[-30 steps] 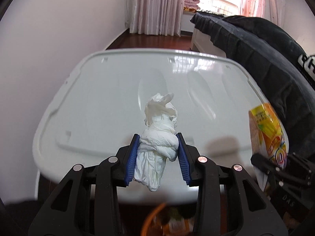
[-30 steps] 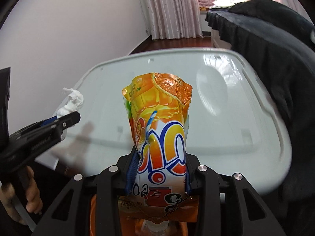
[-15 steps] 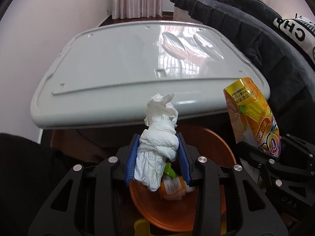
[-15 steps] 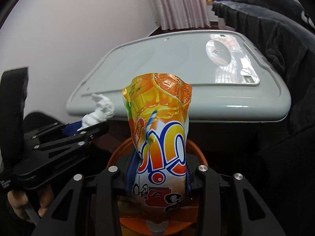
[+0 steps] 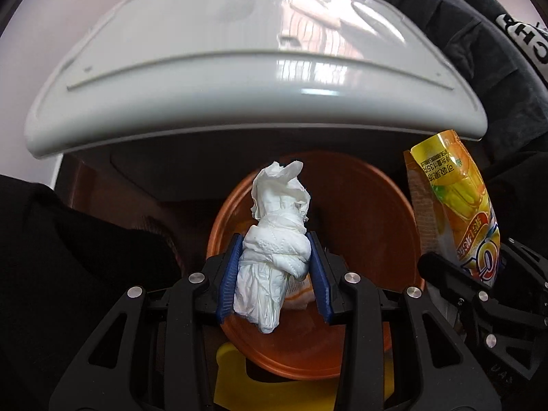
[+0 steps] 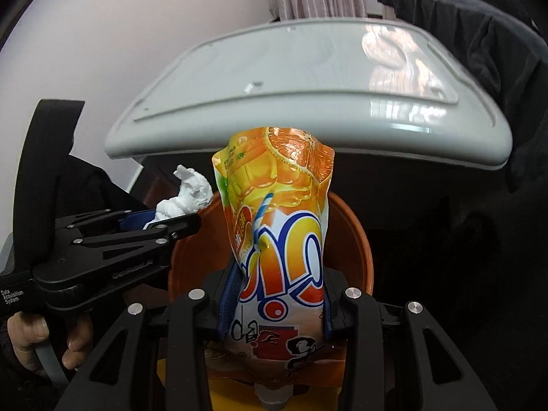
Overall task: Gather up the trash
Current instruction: 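Carry both tools over the orange bin and open them to drop the items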
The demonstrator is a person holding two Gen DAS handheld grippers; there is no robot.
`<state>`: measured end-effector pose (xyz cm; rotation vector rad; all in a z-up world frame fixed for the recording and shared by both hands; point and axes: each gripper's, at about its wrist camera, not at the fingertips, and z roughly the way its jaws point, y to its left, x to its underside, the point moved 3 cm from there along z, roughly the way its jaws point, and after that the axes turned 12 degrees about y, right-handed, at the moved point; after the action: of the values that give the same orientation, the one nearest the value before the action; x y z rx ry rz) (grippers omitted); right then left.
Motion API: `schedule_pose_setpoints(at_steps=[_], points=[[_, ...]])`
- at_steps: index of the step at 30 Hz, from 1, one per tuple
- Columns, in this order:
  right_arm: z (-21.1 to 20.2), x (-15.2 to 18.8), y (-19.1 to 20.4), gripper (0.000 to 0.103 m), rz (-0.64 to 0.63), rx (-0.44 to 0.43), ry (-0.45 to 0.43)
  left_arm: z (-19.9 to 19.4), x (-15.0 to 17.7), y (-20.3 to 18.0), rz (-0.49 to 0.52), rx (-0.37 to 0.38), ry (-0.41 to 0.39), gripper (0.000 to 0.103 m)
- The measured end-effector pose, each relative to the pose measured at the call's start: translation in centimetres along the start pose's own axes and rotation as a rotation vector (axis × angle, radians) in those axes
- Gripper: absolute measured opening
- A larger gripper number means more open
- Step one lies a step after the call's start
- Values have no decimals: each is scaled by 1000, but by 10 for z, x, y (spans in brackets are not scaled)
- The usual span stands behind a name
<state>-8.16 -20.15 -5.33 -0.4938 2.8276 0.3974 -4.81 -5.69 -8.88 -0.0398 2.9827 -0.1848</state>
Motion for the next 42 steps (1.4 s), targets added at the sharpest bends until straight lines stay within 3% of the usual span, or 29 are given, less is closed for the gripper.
schedule_pose_setpoints(at_steps=[20,22,23,24,26,36,42], points=[[0,1,2,39,24,1,27,10,2,-2,-12,-15,27,37],[0,2,1,42,24,2,28,11,1,-2,-14,-17,30,38],[-2,2,0,46,25,6,24,12,1,-2,-17,-22,32,45],[-3,2,0,57,26,12,14,12,0,-2,-21,-31,33,58],[-7,2,0,59,29,17,-2,12,0,0,-31,-40,27,70],[-16,2,-9,59,61,22,-31,14,-1,4,-37,-33,36,70],[-26,-1,-8,75,73,46,-89,3,-3,4,-40,-25,8,70]])
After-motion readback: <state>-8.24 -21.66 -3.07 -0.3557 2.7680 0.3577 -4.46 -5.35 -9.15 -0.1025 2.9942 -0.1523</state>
